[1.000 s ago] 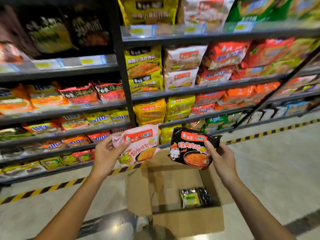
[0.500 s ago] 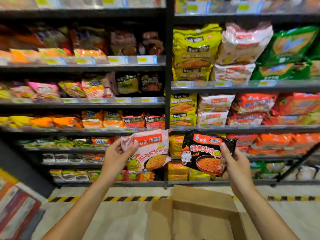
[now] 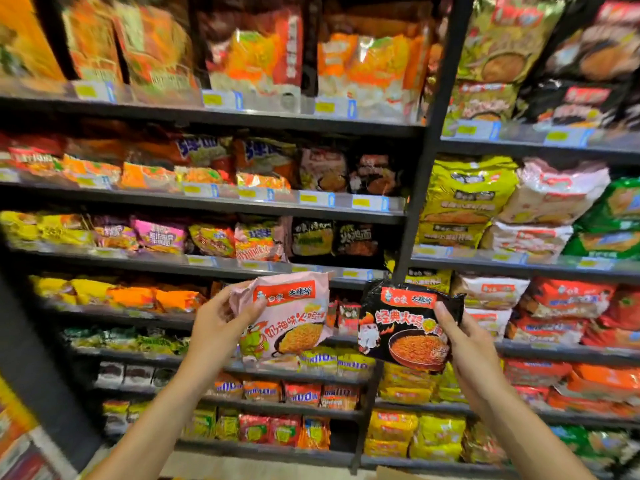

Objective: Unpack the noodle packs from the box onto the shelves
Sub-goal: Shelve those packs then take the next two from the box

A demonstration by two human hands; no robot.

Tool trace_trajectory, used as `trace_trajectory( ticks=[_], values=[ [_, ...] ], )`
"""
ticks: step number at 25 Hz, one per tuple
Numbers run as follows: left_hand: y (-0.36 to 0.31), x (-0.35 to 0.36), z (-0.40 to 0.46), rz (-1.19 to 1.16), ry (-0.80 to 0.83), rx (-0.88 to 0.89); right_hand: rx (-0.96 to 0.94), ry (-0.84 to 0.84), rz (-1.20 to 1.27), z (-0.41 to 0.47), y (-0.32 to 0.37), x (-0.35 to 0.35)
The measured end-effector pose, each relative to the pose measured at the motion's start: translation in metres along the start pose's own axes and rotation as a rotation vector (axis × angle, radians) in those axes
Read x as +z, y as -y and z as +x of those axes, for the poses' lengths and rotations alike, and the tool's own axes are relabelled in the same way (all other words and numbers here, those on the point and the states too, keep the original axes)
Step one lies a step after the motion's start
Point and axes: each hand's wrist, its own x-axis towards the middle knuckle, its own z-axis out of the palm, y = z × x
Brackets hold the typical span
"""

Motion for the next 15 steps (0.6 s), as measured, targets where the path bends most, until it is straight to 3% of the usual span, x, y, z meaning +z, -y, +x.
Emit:
trace_trajectory(
  ticks=[8, 15],
  values=[
    [0.007, -0.072, 0.116, -0.037, 0.064, 0.084, -0.078, -0.054, 0.038, 0.047, 0.015, 0.115],
    [-0.017, -0.038, 0.21, -0.085, 0.1, 0.206, -0.18, -0.071, 0.014, 0.094, 0.025, 0.129]
  ],
)
